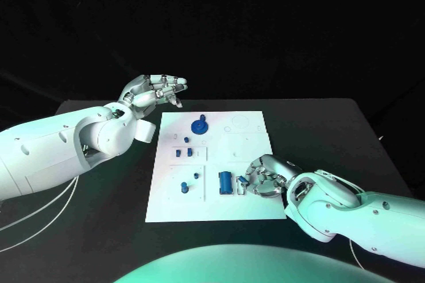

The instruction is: Assemble the parts on the task board

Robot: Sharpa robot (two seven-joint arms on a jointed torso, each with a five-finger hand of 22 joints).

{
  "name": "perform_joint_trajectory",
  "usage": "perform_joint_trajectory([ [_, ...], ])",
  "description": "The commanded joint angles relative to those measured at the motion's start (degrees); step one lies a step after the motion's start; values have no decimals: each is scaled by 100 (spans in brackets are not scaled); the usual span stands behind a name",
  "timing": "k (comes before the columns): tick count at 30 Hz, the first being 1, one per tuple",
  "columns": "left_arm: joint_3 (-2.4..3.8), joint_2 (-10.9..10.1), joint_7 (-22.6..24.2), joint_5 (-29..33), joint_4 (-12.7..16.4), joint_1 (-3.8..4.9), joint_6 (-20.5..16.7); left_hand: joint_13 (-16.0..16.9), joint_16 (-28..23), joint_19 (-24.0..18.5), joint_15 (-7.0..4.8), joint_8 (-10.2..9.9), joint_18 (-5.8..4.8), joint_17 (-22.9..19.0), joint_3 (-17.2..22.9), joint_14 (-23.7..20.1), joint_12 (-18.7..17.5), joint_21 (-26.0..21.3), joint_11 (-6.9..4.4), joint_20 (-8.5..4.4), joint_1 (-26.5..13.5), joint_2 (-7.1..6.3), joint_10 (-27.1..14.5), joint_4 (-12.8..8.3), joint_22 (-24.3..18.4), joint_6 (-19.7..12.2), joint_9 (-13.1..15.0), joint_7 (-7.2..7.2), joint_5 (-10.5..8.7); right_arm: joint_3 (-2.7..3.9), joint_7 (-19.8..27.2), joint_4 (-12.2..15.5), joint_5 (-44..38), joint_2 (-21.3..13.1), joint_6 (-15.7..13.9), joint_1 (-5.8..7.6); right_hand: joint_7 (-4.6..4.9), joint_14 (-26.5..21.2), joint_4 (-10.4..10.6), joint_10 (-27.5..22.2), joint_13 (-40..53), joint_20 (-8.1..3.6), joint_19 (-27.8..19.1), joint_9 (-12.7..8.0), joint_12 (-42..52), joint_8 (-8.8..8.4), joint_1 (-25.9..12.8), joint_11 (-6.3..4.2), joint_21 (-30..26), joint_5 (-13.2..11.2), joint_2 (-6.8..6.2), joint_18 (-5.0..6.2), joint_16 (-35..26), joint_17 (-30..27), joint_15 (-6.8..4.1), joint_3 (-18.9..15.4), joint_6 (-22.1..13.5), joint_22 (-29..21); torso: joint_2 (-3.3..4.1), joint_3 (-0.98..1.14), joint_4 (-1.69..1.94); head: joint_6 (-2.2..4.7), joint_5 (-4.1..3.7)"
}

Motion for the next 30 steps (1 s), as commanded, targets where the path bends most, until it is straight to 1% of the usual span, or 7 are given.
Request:
perform_joint_trajectory([
  [1, 3, 11, 22, 17, 12, 4, 69, -9, -14, -17, -21, 26, 75, -9, 0, -38, 15, -8, -17, 18, 3, 53, -36, -20, 1, -36, -7, -4, 26, 1, 43, -44, 258, 63, 160, -16, -54, 514, 151, 88, 85, -15, 54, 113, 100, 46, -217, 0, 39, 110, -17, -91, 25, 1045, -21, -100, 62, 674, -4, 0, 2, -7, -1],
  [7, 3, 12, 15, 16, 15, 4, 77, -9, -14, -17, -21, 26, 75, -9, 0, -38, 15, -8, -17, 18, 3, 53, -36, -20, 1, -36, -7, -4, 26, 1, -2, -111, 221, 135, 233, -24, -72, 520, 281, 155, 179, -26, 70, 132, 220, 82, -390, -15, 66, 52, 12, -96, 35, 1070, -34, -207, 105, 693, 0, -4, 6, -15, -4],
  [12, 3, 8, 10, 16, 17, 4, 79, -9, -14, -17, -21, 26, 75, -9, 0, -38, 15, -8, -17, 18, 3, 53, -36, -20, 1, -36, -7, -4, 26, 1, -41, -163, 179, 184, 297, -27, -78, 520, 326, 182, 218, -29, 73, 137, 270, 93, -443, -21, 71, 35, 21, -97, 36, 1073, -39, -241, 121, 698, 0, -3, 9, -29, -1],
  [17, 3, 2, 5, 16, 19, 4, 80, -9, -14, -17, -21, 26, 75, -9, 0, -38, 15, -8, -17, 18, 3, 53, -36, -20, 1, -36, -7, -4, 26, 1, -44, -172, 153, 206, 329, -27, -91, 524, 390, 224, 278, -36, 79, 146, 347, 114, -515, -31, 79, 12, 36, -99, 43, 1090, -48, -290, 151, 707, -3, -5, 1, -39, 5],
  [25, 3, -1, -4, 16, 20, 4, 83, -9, -14, -17, -21, 26, 75, -9, 0, -38, 15, -8, -17, 18, 3, 53, -36, -20, 1, -36, -7, -4, 26, 1, -30, -178, 131, 216, 315, -28, -94, 521, 456, 228, 283, -42, 76, 147, 348, 122, -599, -35, 57, -24, 49, -96, 38, 1078, -52, -343, 160, 706, -8, -5, 4, -44, 12],
  [27, 3, -1, -7, 15, 19, 4, 84, -9, -14, -17, -21, 26, 75, -9, 0, -38, 15, -8, -17, 18, 3, 53, -36, -20, 1, -36, -7, -4, 26, 1, -27, -179, 122, 219, 304, -28, -92, 521, 478, 227, 285, -42, 76, 146, 347, 121, -653, -33, 53, -66, 54, -96, 37, 1076, -52, -378, 159, 708, -7, -4, 3, -44, 12],
  [30, 3, -1, -9, 15, 18, 4, 84, -9, -14, -17, -21, 26, 75, -9, 0, -38, 15, -8, -17, 18, 3, 53, -36, -20, 1, -36, -7, -4, 26, 1, -25, -180, 108, 220, 298, -28, -90, 520, 484, 225, 287, -42, 73, 143, 341, 121, -750, -31, 32, -227, 71, -94, 35, 1071, -50, -448, 158, 709, -8, -3, 1, -41, 13],
])
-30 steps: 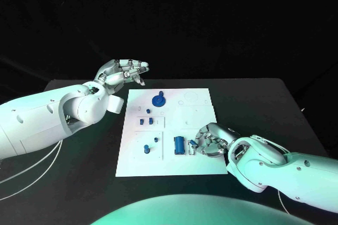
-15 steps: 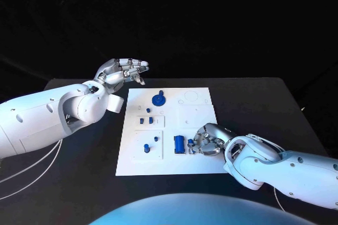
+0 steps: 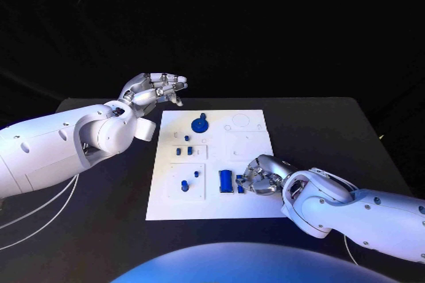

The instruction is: Assemble the parts on the task board

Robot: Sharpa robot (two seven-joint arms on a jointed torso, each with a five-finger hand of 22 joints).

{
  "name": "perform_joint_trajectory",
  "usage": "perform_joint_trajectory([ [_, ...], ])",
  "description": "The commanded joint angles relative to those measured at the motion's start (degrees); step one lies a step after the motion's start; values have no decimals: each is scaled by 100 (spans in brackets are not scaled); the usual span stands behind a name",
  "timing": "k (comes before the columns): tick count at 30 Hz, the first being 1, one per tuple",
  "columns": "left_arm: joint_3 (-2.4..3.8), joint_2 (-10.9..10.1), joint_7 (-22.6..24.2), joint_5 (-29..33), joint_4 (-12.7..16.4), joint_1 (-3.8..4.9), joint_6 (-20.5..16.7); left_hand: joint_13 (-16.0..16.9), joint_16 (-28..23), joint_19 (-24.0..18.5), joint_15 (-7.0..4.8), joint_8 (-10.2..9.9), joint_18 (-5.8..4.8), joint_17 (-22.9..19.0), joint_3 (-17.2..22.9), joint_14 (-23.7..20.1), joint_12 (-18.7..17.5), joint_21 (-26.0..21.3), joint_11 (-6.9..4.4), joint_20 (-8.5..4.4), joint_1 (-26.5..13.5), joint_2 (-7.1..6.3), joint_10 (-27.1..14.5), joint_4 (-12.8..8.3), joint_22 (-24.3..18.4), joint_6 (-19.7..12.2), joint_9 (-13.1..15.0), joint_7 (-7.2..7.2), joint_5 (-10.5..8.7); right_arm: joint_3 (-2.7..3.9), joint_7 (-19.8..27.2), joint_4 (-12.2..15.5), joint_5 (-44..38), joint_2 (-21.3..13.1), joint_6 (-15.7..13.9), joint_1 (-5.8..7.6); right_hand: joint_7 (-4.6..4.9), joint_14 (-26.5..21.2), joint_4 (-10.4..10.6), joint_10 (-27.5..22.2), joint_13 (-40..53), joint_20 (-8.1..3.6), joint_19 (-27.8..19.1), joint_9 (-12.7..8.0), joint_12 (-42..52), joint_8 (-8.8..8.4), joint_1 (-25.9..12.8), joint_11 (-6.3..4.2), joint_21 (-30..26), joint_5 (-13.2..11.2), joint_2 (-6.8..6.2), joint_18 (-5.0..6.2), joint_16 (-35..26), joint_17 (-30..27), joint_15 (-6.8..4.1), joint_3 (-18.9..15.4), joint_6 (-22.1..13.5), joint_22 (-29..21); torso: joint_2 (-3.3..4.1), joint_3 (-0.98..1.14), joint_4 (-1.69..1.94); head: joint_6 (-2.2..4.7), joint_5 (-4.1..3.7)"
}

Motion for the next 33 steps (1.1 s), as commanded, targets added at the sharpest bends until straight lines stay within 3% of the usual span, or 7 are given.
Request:
perform_joint_trajectory([
  [1, 3, 7, 16, 15, 12, 4, 81, -10, -14, -20, -21, 27, 75, -10, 0, -38, 15, -8, -17, 21, 3, 53, -36, -20, 1, -36, -7, -4, 26, -4, 17, 13, -66, 23, 99, -12, 34, 499, 5, 33, 284, 0, 33, -10, -10, -23, -113, 21, -12, -134, 11, -94, 13, 1069, -28, -64, 8, 712, -1, 3, -2, 3, 2],
  [3, 3, 7, 15, 15, 11, 4, 81, -10, -14, -20, -21, 27, 75, -10, 0, -38, 15, -8, -17, 21, 3, 53, -36, -20, 1, -36, -7, -4, 26, -4, 19, 15, -74, 18, 102, -12, 39, 500, 12, 36, 293, 1, 35, -14, -4, -23, -219, 25, -13, -277, 14, -95, 14, 1072, -24, -142, 11, 718, -2, 3, -3, 1, 3],
  [5, 3, 6, 14, 15, 11, 4, 80, -10, -14, -20, -21, 27, 75, -10, 0, -38, 15, -8, -17, 21, 3, 53, -36, -20, 1, -36, -7, -4, 26, -4, 21, 19, -81, 12, 102, -12, 33, 499, 2, 36, 299, 0, 36, -11, -7, -17, -336, 20, -22, 61, -12, -96, 13, 1069, -32, -305, 16, 726, 0, 4, -6, -2, 5],
  [19, 3, 5, 19, 15, -2, 4, 69, -10, -14, -20, -21, 27, 75, -10, 0, -38, 15, -8, -17, 21, 3, 53, -36, -20, 1, -36, -7, -4, 26, -1, 245, 108, -118, -211, -180, 0, 34, 495, -25, -5, 242, -3, 18, -14, -92, -29, -283, 21, -93, 93, -9, -84, 6, 1053, -30, -374, -16, 711, -15, 3, -8, 1, 14],
  [25, 3, 20, 48, 16, -46, 3, 52, -15, -6, -23, -19, 34, 75, -13, -1, -40, 32, -2, -14, 22, -4, 55, -52, -26, 4, -49, -9, -1, 26, 5, 1465, 24, 637, -368, -722, 167, 295, 394, -77, -565, -372, 120, -262, -134, -989, -389, 180, 236, -982, 420, 56, 43, -179, 656, 142, -485, -641, 461, -40, -19, -23, 62, -7],
  [30, -7, 71, 97, 28, -143, 1, 31, -14, -8, -33, -15, 37, 72, -17, -4, -49, 49, -8, -14, 26, -23, 61, -40, -15, 2, -52, -10, 0, 26, 8, 2815, -316, 1983, -395, -960, 392, 381, 334, -251, -816, -597, 199, -396, -149, -1285, -483, 712, 314, -1428, 380, 164, 111, -304, 435, 212, -447, -823, 319, -111, -55, -45, 137, -11],
  [33, -26, 125, 130, 71, -233, -2, 13, -14, -33, -74, -9, 43, 69, -32, -4, -98, 78, -36, -14, 33, -47, 60, -25, -4, -11, -63, -13, -1, 26, 9, 3454, -640, 2944, -325, -886, 538, 453, 91, -368, -1501, -1373, 255, -796, -148, -2328, -537, 989, 376, -2597, 229, 201, 278, -733, -287, 267, -420, -955, -77, -179, -91, -61, 218, -38],
])
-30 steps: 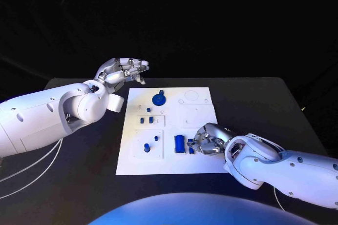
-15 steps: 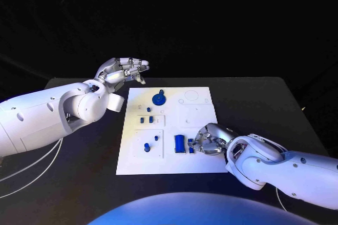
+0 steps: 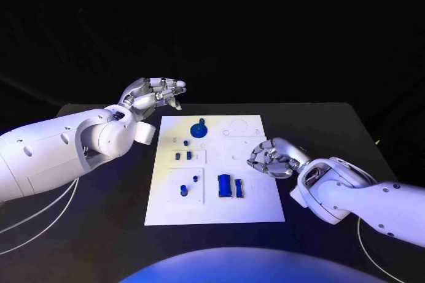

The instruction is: Assemble the parts on the task board

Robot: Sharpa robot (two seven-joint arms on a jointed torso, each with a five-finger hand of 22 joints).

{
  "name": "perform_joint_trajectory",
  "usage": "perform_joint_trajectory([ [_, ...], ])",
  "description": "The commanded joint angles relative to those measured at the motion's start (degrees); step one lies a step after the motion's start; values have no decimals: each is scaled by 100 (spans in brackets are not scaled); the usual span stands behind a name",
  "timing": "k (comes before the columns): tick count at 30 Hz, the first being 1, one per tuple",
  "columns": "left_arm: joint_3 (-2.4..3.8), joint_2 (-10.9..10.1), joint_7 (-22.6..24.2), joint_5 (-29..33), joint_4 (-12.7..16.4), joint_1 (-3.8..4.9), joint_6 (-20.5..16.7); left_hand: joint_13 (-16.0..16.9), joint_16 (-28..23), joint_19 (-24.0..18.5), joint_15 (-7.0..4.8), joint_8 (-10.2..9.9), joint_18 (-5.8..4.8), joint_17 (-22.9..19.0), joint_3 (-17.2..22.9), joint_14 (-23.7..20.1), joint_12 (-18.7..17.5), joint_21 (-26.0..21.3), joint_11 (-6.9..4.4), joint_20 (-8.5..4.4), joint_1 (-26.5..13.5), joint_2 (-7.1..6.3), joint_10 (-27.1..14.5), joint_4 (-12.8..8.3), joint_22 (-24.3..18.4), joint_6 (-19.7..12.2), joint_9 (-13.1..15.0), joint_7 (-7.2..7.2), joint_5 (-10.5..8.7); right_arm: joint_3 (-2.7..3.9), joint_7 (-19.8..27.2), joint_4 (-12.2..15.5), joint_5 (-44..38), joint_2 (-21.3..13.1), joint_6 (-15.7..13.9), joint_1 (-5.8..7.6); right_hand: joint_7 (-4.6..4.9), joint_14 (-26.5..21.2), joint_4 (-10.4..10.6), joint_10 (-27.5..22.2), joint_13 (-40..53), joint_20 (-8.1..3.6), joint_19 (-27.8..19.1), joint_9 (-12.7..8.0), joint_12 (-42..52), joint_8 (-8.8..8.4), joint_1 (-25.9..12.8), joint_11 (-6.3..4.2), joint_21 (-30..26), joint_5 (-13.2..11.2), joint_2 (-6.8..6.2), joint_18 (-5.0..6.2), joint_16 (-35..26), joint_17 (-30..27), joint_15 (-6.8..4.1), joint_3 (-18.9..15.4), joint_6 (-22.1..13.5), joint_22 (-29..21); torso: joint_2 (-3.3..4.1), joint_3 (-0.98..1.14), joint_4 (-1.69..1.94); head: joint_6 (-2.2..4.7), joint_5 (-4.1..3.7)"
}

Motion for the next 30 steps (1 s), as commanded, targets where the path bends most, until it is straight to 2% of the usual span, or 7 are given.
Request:
perform_joint_trajectory([
  [1, -8, 57, 129, 77, -68, 0, 17, -7, -77, -97, -3, 26, 66, -32, 2, -116, 52, -72, 10, 19, -27, 27, -9, -1, -27, -63, -8, 3, 26, 4, 1537, -260, 1762, 69, -175, 96, 36, 54, -105, -437, -514, 35, -258, 0, -679, -46, 204, 32, -767, -107, 17, 126, -285, -321, 46, 35, -94, -163, -103, -57, -24, 95, -29],
  [9, -44, 331, 360, 362, -478, -109, -135, -85, -1512, -741, 213, 120, 38, -716, 109, -995, 254, -1422, 72, 322, -201, -14, 75, 181, -803, -193, -22, 18, 7, 25, 2716, -1659, 4465, 619, 454, 335, 408, -1760, -280, -1480, -2418, 351, -1312, -293, -2588, -404, 498, 366, -2957, -549, -41, 244, -3455, -3642, 402, 458, -480, -1524, -306, -149, -22, 510, -46],
  [22, -49, 768, 771, 841, -1159, -348, -611, -359, -4431, -783, 607, 56, -36, -1382, 265, -1269, -1910, -4035, 301, 720, -152, -136, 617, 383, -2423, -433, -80, -19, -25, 88, 3303, -3002, 5552, 1320, 1295, 375, 561, -2571, -687, -1605, -5365, 951, -2322, -1262, -4415, -1157, 335, 752, -3900, -848, 34, 285, -6622, -5274, 912, 779, -327, -4194, -433, -99, 45, 925, 31],
  [23, -53, 709, 454, 530, -1079, -316, -339, -714, -6180, -4892, -442, -1799, -976, -2063, -2538, -5700, -2896, -5220, -870, -944, -2515, 993, -4597, -268, -2806, -4857, -1024, -1205, -2063, 86, 2914, -2906, 5070, 1258, 756, 376, -685, -4313, -1346, -7027, -6455, -383, -7640, -3794, -5508, -2229, -1847, -212, -4257, -1853, 824, -764, -8270, -7371, 214, -2123, -4897, -7479, -409, -128, 28, 860, 6],
  [24, -53, 709, 455, 530, -1073, -317, -350, -714, -6180, -4892, -442, -1799, -976, -2063, -2538, -5700, -2896, -5220, -870, -944, -2579, 993, -4597, -268, -2806, -4857, -1024, -1205, -2063, 90, 2918, -2894, 5077, 1256, 745, 374, -685, -8395, -1346, -7027, -6455, -383, -7640, -3794, -5508, -2229, -1949, -212, -4257, -1853, 824, -764, -8270, -7371, 214, -2123, -4897, -7479, -410, -125, 31, 866, 5],
  [29, -51, 701, 479, 530, -917, -343, -616, -714, -6180, -4892, -442, -1799, -976, -2063, -2538, -5700, -2896, -5220, -870, -944, -3612, 993, -4597, -268, -2806, -4857, -1024, -1205, -2063, 185, 3017, -2628, 5250, 1205, 500, 322, -685, -8395, -1346, -7027, -6455, -383, -7640, -3794, -5508, -2229, -2940, -212, -4257, -1853, 824, -764, -8270, -7371, 214, -2123, -4897, -7479, -433, -69, 112, 999, -36],
  [30, -51, 698, 487, 530, -865, -351, -704, -714, -6180, -4892, -442, -1799, -976, -2063, -2538, -5700, -2896, -5220, -870, -944, -3784, 993, -4597, -268, -2806, -4857, -1024, -1205, -2063, 217, 3049, -2541, 5307, 1188, 419, 305, -685, -8395, -1346, -7027, -6455, -383, -7640, -3794, -5508, -2229, -7061, -212, -4257, -1853, 824, -764, -8270, -7371, 214, -2123, -4897, -7479, -440, -51, 139, 1043, -49],
])
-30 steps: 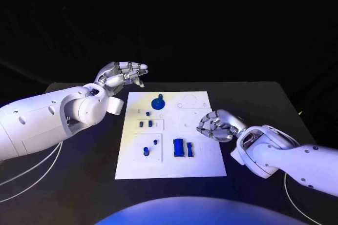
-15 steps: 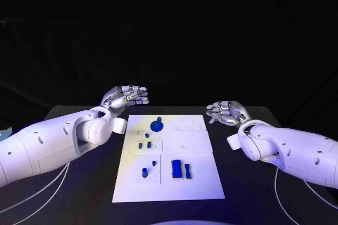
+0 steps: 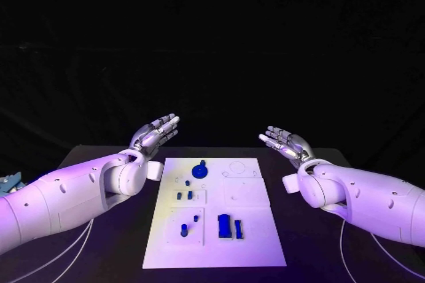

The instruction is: Assemble the parts on the task board

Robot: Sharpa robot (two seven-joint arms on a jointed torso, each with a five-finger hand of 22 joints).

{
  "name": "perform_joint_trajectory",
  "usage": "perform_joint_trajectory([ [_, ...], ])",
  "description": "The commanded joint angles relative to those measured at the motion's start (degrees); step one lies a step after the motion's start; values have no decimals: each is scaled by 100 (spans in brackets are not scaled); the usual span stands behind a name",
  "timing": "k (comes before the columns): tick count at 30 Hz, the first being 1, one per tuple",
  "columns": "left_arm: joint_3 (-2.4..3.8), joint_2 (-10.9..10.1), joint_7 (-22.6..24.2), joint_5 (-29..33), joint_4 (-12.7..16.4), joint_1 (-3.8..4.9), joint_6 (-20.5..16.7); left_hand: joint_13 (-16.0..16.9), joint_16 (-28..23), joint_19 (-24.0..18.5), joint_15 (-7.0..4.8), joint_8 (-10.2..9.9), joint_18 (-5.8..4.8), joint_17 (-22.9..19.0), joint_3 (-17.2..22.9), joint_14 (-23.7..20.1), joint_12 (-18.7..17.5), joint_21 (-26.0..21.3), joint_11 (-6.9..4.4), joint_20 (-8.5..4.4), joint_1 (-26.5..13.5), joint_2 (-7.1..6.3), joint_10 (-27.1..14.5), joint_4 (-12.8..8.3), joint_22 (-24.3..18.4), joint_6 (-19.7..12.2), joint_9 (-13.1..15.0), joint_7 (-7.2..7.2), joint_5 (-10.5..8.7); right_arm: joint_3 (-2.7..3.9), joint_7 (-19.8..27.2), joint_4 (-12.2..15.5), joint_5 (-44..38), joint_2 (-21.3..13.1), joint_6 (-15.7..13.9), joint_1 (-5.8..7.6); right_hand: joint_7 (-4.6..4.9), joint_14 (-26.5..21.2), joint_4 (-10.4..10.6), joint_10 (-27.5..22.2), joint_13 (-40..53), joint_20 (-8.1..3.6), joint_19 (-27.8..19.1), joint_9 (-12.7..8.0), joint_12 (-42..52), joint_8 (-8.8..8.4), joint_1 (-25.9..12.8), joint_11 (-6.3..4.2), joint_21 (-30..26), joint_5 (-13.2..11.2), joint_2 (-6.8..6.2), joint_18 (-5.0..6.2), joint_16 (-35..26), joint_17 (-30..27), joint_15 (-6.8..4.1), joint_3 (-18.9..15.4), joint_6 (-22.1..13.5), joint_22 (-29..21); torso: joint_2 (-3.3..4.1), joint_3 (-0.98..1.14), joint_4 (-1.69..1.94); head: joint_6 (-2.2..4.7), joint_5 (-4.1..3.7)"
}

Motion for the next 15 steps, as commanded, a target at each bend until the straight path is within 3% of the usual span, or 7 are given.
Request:
perform_joint_trajectory([
  [1, 5, 0, 46, -19, 170, -25, -376, -127, -615, -1477, -378, -660, -346, -241, -1003, -1585, -342, -418, -422, -597, -1969, 399, -1867, -233, -135, -1586, -338, -426, -732, 75, 156, 271, 219, -30, -369, -50, -448, -2445, -233, -1931, -372, -479, -1885, -897, -381, -377, -5658, -345, -126, -355, 279, -383, -571, -738, -255, -1027, -1629, -1149, -31, 77, 114, 164, -53],
  [2, 6, -3, 56, -19, 233, -36, -483, -127, -615, -1477, -378, -660, -346, -241, -1003, -1585, -342, -418, -422, -597, -6012, 399, -1867, -233, -135, -1586, -338, -426, -732, 113, 196, 378, 288, -50, -467, -71, -448, -2445, -233, -1931, -372, -479, -1885, -897, -381, -377, -5658, -345, -126, -355, 279, -383, -571, -738, -255, -1027, -1629, -1149, -41, 99, 146, 217, -69],
  [5, 8, -16, 92, -18, 471, -76, -888, -127, -615, -1477, -378, -660, -346, -241, -1003, -1585, -342, -418, -422, -597, -6012, 399, -1867, -233, -135, -1586, -338, -426, -732, 259, 347, 784, 552, -129, -842, -150, -448, -2445, -233, -1931, -372, -479, -1885, -897, -381, -377, -5658, -345, -126, -355, 279, -383, -571, -738, -255, -1027, -1629, -1149, -65, 159, 232, 358, -112],
  [6, 9, -23, 113, -18, 609, -99, -1124, -127, -615, -1477, -378, -660, -346, -241, -1003, -1585, -342, -418, -422, -597, -6012, 399, -1867, -233, -135, -1586, -338, -426, -732, 335, 426, 996, 689, -170, -1037, -191, -448, -2445, -233, -1931, -372, -479, -1885, -897, -381, -377, -5658, -345, -126, -355, 279, -383, -571, -738, -255, -1027, -1629, -1149, -73, 179, 261, 406, -127],
  [7, 10, -28, 129, -18, 708, -115, -1293, -127, -615, -1477, -378, -660, -346, -241, -1003, -1585, -342, -418, -422, -597, -6012, 399, -1867, -233, -135, -1586, -338, -426, -732, 381, 473, 1122, 771, -194, -1154, -216, -448, -2445, -233, -1931, -372, -479, -1885, -897, -381, -377, -5658, -345, -126, -355, 279, -383, -571, -738, -255, -1027, -1629, -1149, -78, 190, 276, 431, -134],
  [12, 14, -57, 211, -16, 1243, -205, -2204, -127, -615, -1477, -378, -660, -346, -241, -1003, -1585, -342, -418, -422, -597, -6012, 399, -1867, -233, -135, -1586, -338, -426, -732, 560, 658, 1623, 1096, -291, -1616, -313, -448, -2445, -233, -1931, -372, -479, -1885, -897, -381, -377, -5658, -345, -126, -355, 279, -383, -571, -738, -255, -1027, -1629, -1149, -86, 209, 303, 476, -148],
  [15, 16, -68, 243, -15, 1455, -240, -2565, -127, -615, -1477, -378, -660, -346, -241, -1003, -1585, -342, -418, -422, -597, -6012, 399, -1867, -233, -135, -1586, -338, -426, -732, 607, 706, 1751, 1179, -315, -1734, -338, -448, -2445, -233, -1931, -372, -479, -1885, -897, -381, -377, -5658, -345, -126, -355, 279, -383, -571, -738, -255, -1027, -1629, -1149, -86, 209, 303, 476, -148],
])
